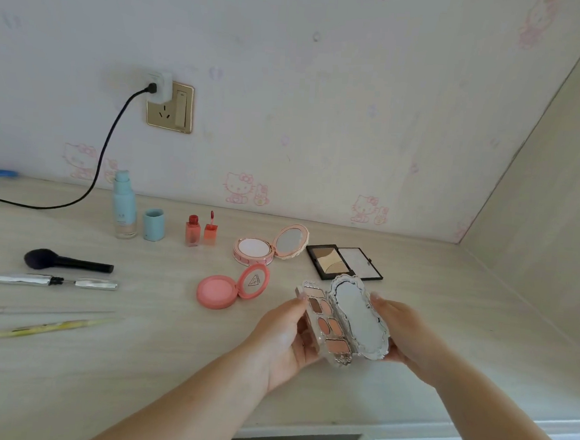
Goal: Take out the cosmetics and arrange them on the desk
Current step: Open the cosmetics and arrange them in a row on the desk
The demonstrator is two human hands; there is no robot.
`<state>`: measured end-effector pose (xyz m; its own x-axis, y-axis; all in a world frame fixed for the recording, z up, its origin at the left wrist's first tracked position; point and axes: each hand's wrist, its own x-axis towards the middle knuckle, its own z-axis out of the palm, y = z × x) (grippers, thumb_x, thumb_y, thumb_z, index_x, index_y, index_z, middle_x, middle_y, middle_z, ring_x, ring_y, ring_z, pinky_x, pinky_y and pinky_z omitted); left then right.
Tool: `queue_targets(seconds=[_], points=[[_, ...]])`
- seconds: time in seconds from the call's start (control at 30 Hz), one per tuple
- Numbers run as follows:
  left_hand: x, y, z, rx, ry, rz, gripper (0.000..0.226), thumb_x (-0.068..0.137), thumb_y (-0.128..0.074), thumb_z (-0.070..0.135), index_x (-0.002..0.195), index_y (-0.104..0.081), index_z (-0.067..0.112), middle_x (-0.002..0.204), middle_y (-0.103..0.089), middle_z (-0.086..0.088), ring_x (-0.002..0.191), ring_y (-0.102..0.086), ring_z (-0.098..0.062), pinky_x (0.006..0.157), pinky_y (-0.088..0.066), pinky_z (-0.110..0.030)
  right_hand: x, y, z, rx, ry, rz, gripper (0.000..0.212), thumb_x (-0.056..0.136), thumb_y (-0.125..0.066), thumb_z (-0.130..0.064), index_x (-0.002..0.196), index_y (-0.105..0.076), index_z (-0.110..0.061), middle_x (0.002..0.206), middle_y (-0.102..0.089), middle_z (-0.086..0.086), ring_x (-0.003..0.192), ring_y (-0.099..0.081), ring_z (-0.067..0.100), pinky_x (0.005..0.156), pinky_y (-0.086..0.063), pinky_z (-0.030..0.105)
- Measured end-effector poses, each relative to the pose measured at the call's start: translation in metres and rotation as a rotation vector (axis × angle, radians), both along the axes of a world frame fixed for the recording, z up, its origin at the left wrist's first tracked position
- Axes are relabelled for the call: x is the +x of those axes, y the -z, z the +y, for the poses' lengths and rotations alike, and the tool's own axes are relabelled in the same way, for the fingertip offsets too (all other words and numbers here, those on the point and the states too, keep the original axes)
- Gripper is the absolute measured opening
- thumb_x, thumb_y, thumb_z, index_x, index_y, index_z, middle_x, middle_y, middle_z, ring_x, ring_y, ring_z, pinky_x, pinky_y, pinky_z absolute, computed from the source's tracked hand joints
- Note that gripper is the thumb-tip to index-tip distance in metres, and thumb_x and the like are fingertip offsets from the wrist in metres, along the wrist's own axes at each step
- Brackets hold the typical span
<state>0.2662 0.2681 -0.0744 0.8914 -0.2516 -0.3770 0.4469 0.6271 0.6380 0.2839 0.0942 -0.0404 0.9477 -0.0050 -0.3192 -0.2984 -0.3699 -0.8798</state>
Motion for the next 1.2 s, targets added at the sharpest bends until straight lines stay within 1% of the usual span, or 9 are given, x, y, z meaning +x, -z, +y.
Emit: queue_targets(seconds=[0.1,0.23,0.3,0.47,0.6,0.8,0.9,1.1,1.2], points=[[0.000,-0.005,0.004,0.010,-0.082,-0.028,0.017,0.099,-0.042,0.015,0.097,-0.059,0.010,0.080,-0.068,-0.010,0.055,-0.066,-0.018,0.055,-0.058,-0.033,0.006,0.009,-0.005,-0.043,0.045,-0.011,0.036,0.097,-0.041,-0.040,0.094,-0.068,-0.016,0.094,-0.072,0.011,0.077,-0.066,0.025,0.074,-0.058,0.038],[0.002,-0.008,0.011,0.052,-0.194,-0.022,0.024,0.097,-0.042,0.009,0.119,-0.049,0.017,0.116,-0.054,-0.012,0.108,-0.058,-0.028,0.082,-0.052,-0.044,0.015,0.012,-0.008,-0.078,0.113,-0.031,0.037,0.097,-0.042,-0.041,0.092,-0.068,-0.016,0.085,-0.068,0.009,0.065,-0.060,0.021,0.057,-0.052,0.026],[0.001,-0.008,0.011,0.118,-0.186,-0.029,0.025,0.097,-0.041,0.010,0.120,-0.051,0.017,0.120,-0.053,-0.011,0.117,-0.054,-0.028,0.088,-0.048,-0.044,0.019,0.012,-0.007,-0.099,0.119,-0.043,0.039,0.097,-0.042,-0.041,0.092,-0.068,-0.013,0.081,-0.065,0.009,0.062,-0.057,0.021,0.055,-0.051,0.024],[0.000,-0.008,0.009,0.149,-0.154,-0.033,0.028,0.097,-0.038,0.007,0.119,-0.051,0.018,0.109,-0.061,-0.009,0.114,-0.058,-0.025,0.089,-0.049,-0.043,0.026,0.005,-0.001,-0.238,0.104,-0.092,0.046,0.099,-0.038,-0.036,0.096,-0.065,0.000,0.073,-0.057,0.011,0.058,-0.054,0.020,0.045,-0.048,0.017],[-0.002,-0.010,0.009,0.142,-0.124,-0.026,0.028,0.097,-0.039,0.007,0.121,-0.051,0.016,0.111,-0.064,-0.013,0.108,-0.061,-0.025,0.078,-0.052,-0.039,0.034,0.005,0.000,-0.347,0.056,-0.122,0.049,0.099,-0.036,-0.037,0.100,-0.060,0.006,0.075,-0.053,0.012,0.064,-0.055,0.024,0.059,-0.053,0.028],[-0.005,-0.016,0.012,0.093,-0.118,-0.028,0.015,0.096,-0.044,0.008,0.105,-0.055,0.015,0.098,-0.067,-0.011,0.097,-0.062,-0.024,0.078,-0.053,-0.041,0.039,0.009,0.001,-0.388,0.034,-0.109,0.052,0.097,-0.037,-0.041,0.105,-0.059,0.005,0.074,-0.053,0.010,0.065,-0.056,0.023,0.064,-0.055,0.031],[-0.006,-0.017,0.013,0.097,-0.110,-0.032,0.014,0.096,-0.045,0.008,0.098,-0.056,0.015,0.098,-0.067,-0.010,0.098,-0.062,-0.023,0.081,-0.053,-0.044,0.040,0.010,0.003,-0.367,0.057,-0.095,0.052,0.097,-0.039,-0.040,0.111,-0.056,0.007,0.078,-0.051,0.009,0.068,-0.053,0.022,0.052,-0.049,0.021],[-0.011,-0.021,0.014,0.175,-0.068,-0.060,0.020,0.095,-0.044,0.008,0.087,-0.060,0.018,0.092,-0.067,-0.005,0.096,-0.061,-0.019,0.085,-0.050,-0.043,0.039,0.010,0.001,-0.398,0.040,-0.157,0.057,0.095,-0.038,-0.048,0.111,-0.058,0.004,0.074,-0.050,0.009,0.066,-0.050,0.022,0.065,-0.042,0.029],[-0.012,-0.022,0.016,0.228,-0.032,-0.068,0.017,0.095,-0.047,0.011,0.089,-0.060,0.021,0.098,-0.065,-0.003,0.105,-0.059,-0.020,0.090,-0.048,-0.043,0.036,0.006,-0.001,-0.381,0.061,-0.219,0.051,0.096,-0.040,-0.045,0.107,-0.062,-0.001,0.076,-0.056,0.007,0.070,-0.053,0.022,0.070,-0.048,0.034]])
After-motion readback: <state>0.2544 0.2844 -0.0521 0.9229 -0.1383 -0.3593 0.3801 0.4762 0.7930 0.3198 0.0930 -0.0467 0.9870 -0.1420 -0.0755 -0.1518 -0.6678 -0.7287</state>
